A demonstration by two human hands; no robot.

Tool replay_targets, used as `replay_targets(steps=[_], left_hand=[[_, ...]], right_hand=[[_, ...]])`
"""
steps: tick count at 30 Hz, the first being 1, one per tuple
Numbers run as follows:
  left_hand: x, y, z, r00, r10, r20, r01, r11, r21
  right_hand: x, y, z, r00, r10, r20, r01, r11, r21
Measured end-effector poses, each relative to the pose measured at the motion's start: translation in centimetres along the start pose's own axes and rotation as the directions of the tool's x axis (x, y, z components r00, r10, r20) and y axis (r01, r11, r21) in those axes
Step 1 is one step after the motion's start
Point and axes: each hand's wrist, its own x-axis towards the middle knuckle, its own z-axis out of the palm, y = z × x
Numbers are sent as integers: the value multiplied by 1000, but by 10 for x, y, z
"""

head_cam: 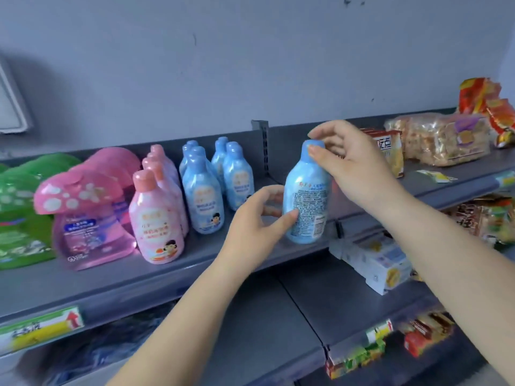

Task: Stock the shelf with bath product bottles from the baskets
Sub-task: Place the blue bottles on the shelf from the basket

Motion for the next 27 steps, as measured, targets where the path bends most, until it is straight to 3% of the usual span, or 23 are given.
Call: replay_targets(steps=[13, 19, 22, 25, 27], left_hand=[[30, -17, -14, 942, -75, -327, 138, 975, 174], [48, -18, -8, 923, -13, -383, 136, 946, 294], [50, -18, -11, 914, 3, -407, 119, 954, 275], [49, -16, -15, 915, -4, -403, 107, 966, 234], [48, -14, -18, 921, -33, -387, 103, 981, 162]], right_hand=[[65, 18, 54, 991, -2, 136, 4, 1000, -18], [87, 26, 52, 971, -57, 233, 85, 990, -112], [93, 27, 46, 951, -69, 300, 78, 997, -19], [100, 24, 37, 891, -87, 447, 76, 996, 41], [106, 25, 29, 795, -91, 600, 40, 994, 97]])
